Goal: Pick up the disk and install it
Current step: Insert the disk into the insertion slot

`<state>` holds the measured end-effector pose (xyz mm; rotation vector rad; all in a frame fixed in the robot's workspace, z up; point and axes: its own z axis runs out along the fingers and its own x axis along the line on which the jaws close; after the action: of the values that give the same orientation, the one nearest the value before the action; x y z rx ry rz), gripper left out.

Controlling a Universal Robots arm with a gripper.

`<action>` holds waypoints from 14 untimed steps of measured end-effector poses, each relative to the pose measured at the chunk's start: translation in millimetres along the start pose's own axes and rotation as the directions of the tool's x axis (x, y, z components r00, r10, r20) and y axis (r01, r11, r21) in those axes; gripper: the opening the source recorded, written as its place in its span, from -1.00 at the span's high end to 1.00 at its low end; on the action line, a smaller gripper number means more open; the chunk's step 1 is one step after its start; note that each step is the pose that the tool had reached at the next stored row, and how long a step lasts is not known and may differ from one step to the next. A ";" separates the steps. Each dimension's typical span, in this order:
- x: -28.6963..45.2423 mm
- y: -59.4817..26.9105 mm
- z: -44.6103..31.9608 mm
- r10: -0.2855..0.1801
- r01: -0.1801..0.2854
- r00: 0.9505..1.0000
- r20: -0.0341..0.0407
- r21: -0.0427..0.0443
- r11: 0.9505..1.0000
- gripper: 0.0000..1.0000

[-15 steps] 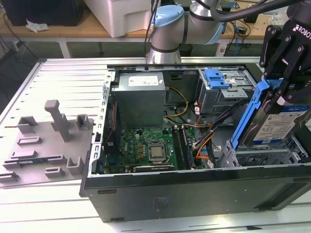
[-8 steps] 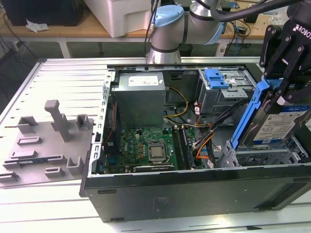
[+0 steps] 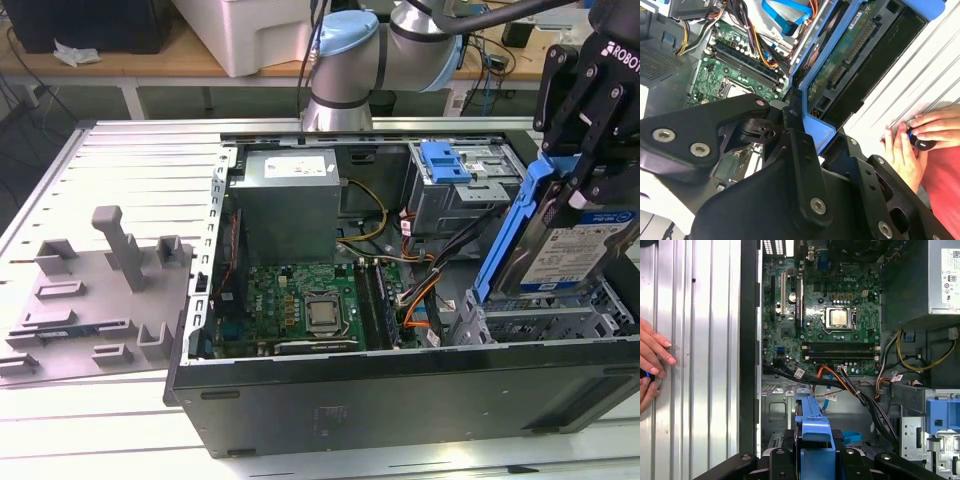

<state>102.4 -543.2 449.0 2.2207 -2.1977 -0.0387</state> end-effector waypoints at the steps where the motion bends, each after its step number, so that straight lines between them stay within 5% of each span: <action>1: -0.1 0.0 -1.3 0.000 0.000 1.000 -0.003 0.000 1.000 0.26; 14: 0.0 -0.7 -3.1 0.001 -0.001 1.000 -0.008 -0.001 1.000 0.26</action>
<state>103.2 -543.2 452.1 2.2153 -2.1949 -0.0307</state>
